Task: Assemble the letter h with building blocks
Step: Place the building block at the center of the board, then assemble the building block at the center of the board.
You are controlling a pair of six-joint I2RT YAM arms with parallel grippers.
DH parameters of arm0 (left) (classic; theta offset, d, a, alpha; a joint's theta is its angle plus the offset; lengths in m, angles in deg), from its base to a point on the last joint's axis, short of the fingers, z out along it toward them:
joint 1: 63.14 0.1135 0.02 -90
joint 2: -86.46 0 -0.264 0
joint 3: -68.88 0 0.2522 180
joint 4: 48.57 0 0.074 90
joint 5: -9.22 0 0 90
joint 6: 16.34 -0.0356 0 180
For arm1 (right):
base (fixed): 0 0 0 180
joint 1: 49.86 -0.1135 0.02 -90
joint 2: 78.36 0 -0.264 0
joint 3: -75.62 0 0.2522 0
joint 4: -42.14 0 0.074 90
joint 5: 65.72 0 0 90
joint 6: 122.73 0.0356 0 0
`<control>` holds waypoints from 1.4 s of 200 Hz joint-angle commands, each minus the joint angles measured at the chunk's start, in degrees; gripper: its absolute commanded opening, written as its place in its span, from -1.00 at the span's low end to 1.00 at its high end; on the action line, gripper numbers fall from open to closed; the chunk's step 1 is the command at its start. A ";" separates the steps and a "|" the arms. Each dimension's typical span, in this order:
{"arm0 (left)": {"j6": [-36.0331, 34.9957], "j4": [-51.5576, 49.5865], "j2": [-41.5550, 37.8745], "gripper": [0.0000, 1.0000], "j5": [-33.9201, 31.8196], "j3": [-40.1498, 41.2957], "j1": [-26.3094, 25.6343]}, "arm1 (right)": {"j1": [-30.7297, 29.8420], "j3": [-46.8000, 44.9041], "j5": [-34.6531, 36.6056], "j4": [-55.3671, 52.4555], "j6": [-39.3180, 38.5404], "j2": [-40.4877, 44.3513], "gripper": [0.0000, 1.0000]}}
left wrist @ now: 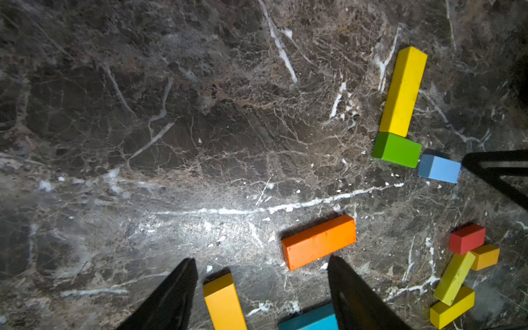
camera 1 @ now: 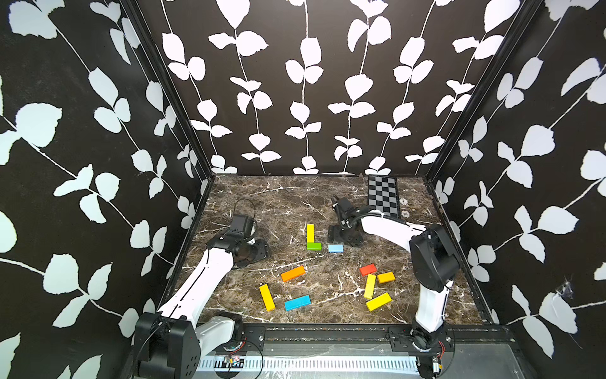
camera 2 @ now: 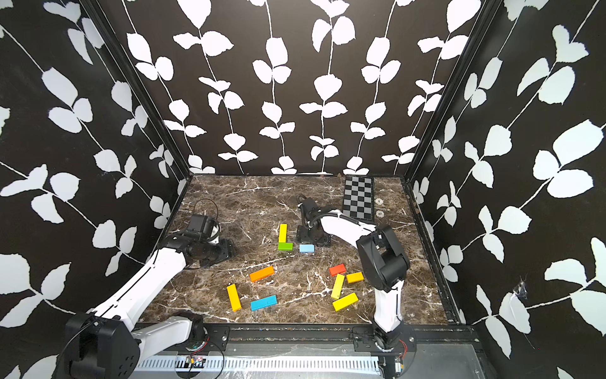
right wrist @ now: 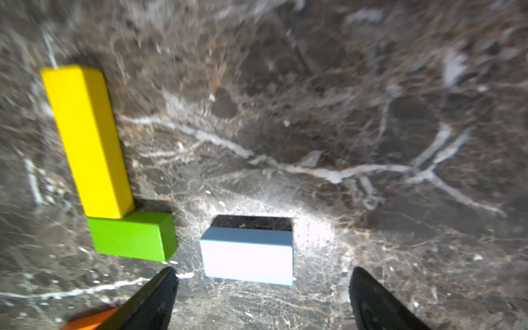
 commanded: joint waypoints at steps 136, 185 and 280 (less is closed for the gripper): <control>-3.29 -0.73 -0.70 0.48 0.13 -0.71 -0.76 | -1.70 -2.86 -8.31 8.90 5.88 -2.88 0.78; -3.35 -0.52 -0.77 0.48 0.17 -0.36 -0.83 | -2.10 -2.83 -7.98 10.13 7.57 -3.44 0.77; -3.22 0.56 -0.27 0.48 0.66 0.71 -1.16 | -2.98 -5.33 -7.79 10.99 10.55 -1.89 0.73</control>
